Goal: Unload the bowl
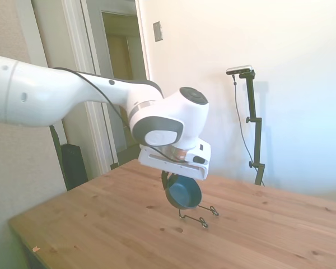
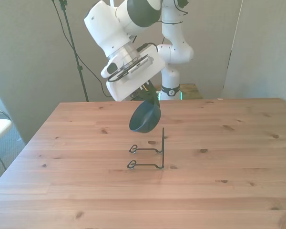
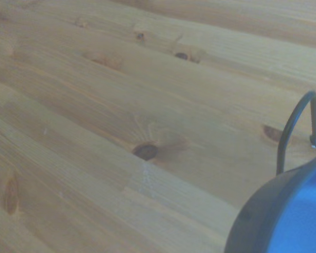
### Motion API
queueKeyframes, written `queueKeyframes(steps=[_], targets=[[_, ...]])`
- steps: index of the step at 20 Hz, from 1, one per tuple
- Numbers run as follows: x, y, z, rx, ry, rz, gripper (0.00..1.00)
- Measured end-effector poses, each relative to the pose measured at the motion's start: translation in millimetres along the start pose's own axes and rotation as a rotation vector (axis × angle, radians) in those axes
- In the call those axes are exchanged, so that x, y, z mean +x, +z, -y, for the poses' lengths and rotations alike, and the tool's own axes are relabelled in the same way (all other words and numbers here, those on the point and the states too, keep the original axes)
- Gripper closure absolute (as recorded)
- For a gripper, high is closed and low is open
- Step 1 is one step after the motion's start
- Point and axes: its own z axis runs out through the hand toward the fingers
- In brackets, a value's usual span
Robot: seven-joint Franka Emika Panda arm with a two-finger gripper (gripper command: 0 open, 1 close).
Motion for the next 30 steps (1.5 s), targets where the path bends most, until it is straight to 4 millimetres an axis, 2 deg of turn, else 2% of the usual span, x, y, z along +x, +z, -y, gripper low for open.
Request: queueKeyframes(steps=[3,5,8,11,15,19,22,26,27,30], targets=[[-40,1,13,-0.051,0.038,-0.031,1.0],[-69,9,24,-0.087,0.067,-0.039,1.0],[-109,32,41,-0.155,0.116,-0.047,1.0],[-134,61,57,-0.231,0.171,-0.06,1.0],[-148,102,70,-0.313,0.237,-0.077,1.0],[-147,133,74,-0.379,0.297,-0.091,1.0],[-143,148,72,-0.409,0.337,-0.103,1.0],[-140,156,74,-0.436,0.367,-0.106,1.0],[-139,158,75,-0.444,0.371,-0.107,0.0],[-138,163,77,-0.461,0.375,-0.107,0.0]])
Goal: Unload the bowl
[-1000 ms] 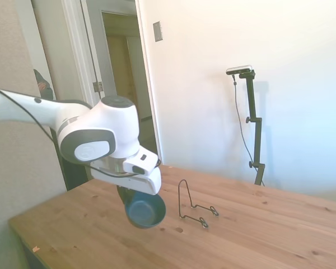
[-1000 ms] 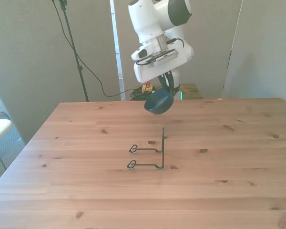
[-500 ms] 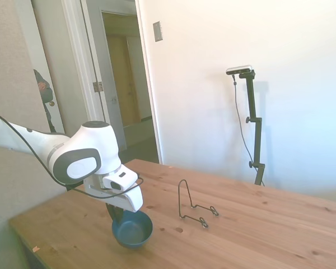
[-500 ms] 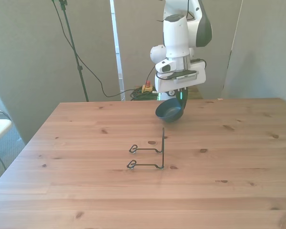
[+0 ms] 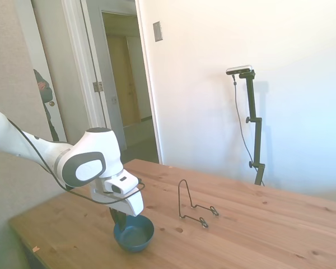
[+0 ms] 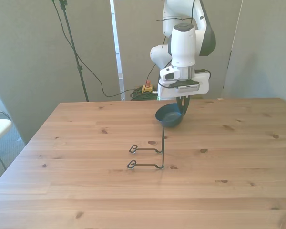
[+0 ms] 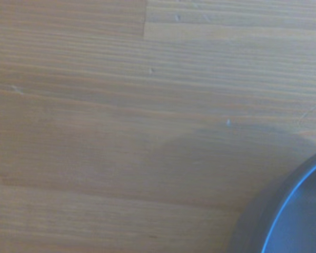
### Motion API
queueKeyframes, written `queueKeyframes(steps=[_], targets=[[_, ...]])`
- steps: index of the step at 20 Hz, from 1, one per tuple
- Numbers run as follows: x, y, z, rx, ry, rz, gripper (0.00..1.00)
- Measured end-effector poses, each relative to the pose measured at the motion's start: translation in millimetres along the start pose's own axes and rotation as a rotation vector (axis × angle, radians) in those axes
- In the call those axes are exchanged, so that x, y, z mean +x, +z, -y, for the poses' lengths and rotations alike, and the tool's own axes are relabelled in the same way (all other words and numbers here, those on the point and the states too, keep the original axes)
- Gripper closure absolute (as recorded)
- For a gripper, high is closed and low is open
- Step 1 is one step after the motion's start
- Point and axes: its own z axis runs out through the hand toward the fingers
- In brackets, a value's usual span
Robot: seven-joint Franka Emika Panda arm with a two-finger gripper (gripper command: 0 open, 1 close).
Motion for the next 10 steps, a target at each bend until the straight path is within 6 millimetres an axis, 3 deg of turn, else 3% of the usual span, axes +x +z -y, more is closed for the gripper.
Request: queueKeyframes(steps=[10], targets=[[-0.9,9.8,3.7,-0.019,-0.006,0.014,0.0]])
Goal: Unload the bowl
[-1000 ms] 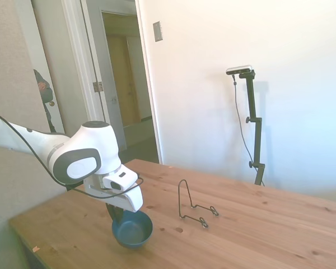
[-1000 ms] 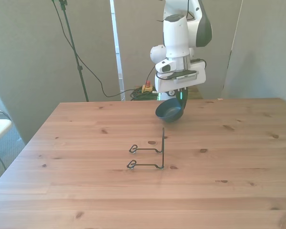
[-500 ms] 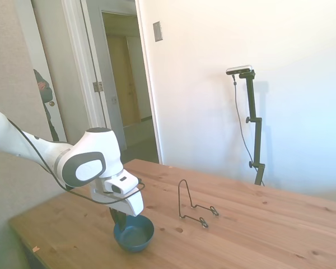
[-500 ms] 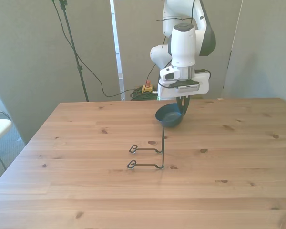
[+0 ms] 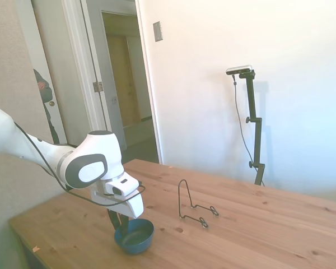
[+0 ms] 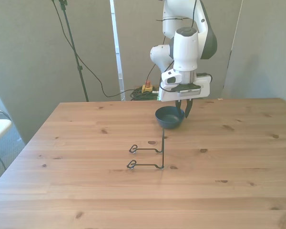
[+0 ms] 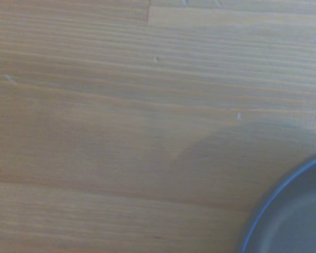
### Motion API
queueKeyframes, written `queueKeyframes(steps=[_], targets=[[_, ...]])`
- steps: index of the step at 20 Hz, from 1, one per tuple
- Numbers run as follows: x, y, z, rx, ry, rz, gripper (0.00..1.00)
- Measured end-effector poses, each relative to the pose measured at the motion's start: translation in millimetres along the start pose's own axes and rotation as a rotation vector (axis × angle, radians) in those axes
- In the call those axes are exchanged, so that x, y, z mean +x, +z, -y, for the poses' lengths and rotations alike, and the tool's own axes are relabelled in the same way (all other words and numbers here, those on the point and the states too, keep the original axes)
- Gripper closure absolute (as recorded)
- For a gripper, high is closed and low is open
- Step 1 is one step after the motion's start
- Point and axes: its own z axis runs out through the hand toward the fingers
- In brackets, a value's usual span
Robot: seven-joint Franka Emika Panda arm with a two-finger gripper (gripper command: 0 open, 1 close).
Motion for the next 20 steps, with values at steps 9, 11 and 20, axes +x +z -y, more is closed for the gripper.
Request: queueKeyframes(steps=[9,11,20], targets=[[4,-13,-1,0.018,0.033,-0.02,0.0],[4,-23,-2,0.027,0.042,-0.031,0.0],[-16,-96,-32,0.063,0.085,-0.066,0.0]])
